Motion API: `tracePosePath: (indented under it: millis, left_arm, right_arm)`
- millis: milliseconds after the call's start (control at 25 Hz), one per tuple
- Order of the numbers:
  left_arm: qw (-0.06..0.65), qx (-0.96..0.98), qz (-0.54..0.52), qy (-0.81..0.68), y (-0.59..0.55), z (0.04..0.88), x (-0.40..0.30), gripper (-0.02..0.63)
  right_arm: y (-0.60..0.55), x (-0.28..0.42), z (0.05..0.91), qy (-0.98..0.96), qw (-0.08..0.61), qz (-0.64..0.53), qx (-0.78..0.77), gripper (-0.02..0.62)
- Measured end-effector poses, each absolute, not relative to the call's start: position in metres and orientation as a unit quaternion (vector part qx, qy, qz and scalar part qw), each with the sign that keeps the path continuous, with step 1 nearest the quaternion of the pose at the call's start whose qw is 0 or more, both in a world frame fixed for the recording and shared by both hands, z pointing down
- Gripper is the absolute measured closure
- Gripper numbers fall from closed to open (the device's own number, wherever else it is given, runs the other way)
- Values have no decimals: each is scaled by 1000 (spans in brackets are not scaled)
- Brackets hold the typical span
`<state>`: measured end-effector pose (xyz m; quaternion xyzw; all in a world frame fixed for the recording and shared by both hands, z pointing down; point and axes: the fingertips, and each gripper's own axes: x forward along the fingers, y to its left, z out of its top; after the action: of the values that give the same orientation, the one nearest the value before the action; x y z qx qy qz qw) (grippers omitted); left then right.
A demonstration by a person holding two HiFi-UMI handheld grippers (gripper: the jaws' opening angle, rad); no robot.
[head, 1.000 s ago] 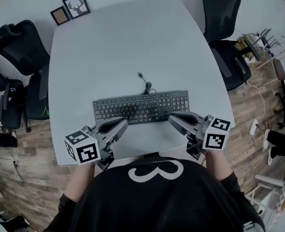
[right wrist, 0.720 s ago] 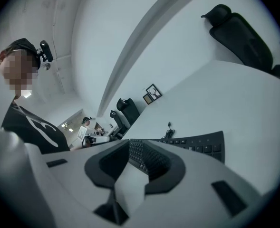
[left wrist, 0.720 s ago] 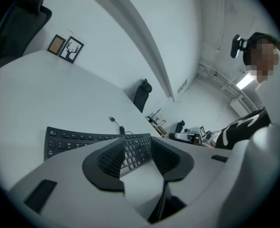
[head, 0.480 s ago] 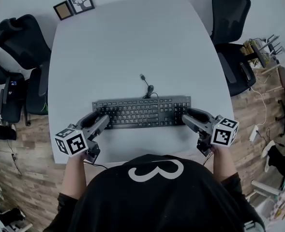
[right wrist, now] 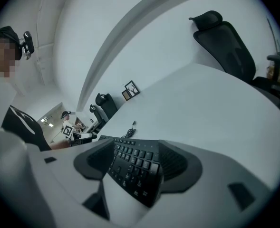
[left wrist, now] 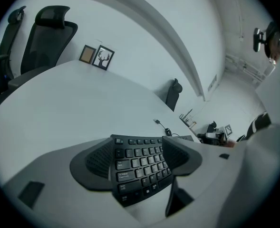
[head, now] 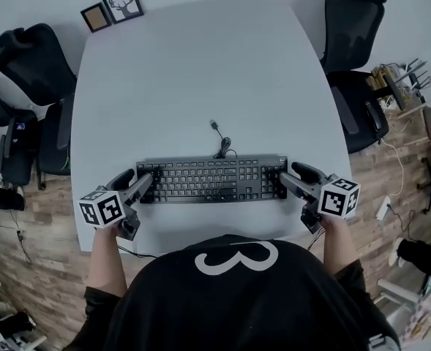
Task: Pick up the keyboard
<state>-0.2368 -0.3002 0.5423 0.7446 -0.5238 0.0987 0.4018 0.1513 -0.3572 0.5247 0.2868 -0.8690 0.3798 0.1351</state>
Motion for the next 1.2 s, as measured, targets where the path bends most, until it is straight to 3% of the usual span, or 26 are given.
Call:
tracePosePath:
  millis: [440,1040,1200]
  left_arm:
    - [478,713,89,-505,-311,582,-242,290]
    - [514,718,62,-466,-308,586,-230,294]
    - [523,711,68,-466,-307,589,-231,340]
  right_arm:
    - [-370,156,564,-843,163,421,294,314]
    - [-362,136,587,-812,207,477,264,321]
    - [-364,139,590,-791,200,513,265,359]
